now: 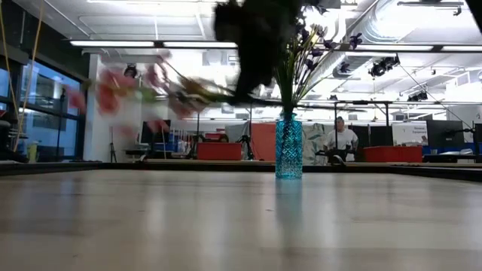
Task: Sort flowers into vase by color
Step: Put the pink flowers into the green vase
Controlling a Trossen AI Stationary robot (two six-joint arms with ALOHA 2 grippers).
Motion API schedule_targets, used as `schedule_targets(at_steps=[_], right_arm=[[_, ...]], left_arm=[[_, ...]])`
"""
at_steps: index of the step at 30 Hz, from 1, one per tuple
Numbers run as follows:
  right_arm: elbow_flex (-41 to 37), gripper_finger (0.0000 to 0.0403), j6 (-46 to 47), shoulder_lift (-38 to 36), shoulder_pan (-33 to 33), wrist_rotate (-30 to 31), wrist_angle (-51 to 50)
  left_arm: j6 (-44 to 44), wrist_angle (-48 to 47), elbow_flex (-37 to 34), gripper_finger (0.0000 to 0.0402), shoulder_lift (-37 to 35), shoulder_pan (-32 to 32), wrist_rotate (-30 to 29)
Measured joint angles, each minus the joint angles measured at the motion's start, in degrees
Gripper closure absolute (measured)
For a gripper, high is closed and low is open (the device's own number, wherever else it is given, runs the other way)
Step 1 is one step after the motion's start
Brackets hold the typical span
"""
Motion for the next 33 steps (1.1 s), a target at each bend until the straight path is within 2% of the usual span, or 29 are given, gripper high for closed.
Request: schedule_targets(at_steps=[5, 8, 11, 14, 17, 19, 25, 29, 33], right_arm=[[-21.97, 0.0401, 10.09, -13.43, 3.3, -2.06, 10.69], [-33.58, 0.0401, 19.3, -23.78, 6.05, -3.0, 19.81], [-40.97, 0.0402, 27.08, -32.21, 9.07, -2.46, 31.92], [-43.91, 0.0402, 29.35, -36.52, 11.21, 2.31, 43.6], [-42.11, 0.0402, 25.18, -36.84, 11.41, 8.08, 51.91], [-38.43, 0.0402, 20.2, -35.64, 10.48, 9.26, 55.45], [-23.45, 0.0402, 2.75, -32.84, 7.22, 8.2, 55.84], [-15.7, 0.0402, -5.07, -31.86, 5.11, 6.12, 55.01], [-11.2, 0.0402, -5.94, -29.37, 2.84, 0.98, 55.21]], left_arm=[[0.02, -0.04, 0.0, 0.0401, -0.37, -0.02, -0.07], [0.42, 0.0, 0.0, 0.0401, -0.35, -0.02, -2.95], [2.96, 0.62, 0.0, 0.0401, 0.53, -0.02, -7.07], [5.22, 2.79, 0.0, 0.0399, 2.55, -0.02, -10.65], [5.94, 5.19, 0.0, 0.039, 5.55, -0.01, -11.54], [5.55, 6.03, 0.0, 0.0379, 7.77, -0.02, -11.45], [0.0, 8.24, 0.0, 0.0309, 14.12, -0.1, -8.66], [-3.88, 17.54, 0.0, 0.0251, 17.65, -1.21, -2.55], [-5.31, 29.14, 0.13, 0.0207, 21.24, -3.02, 3.83]])
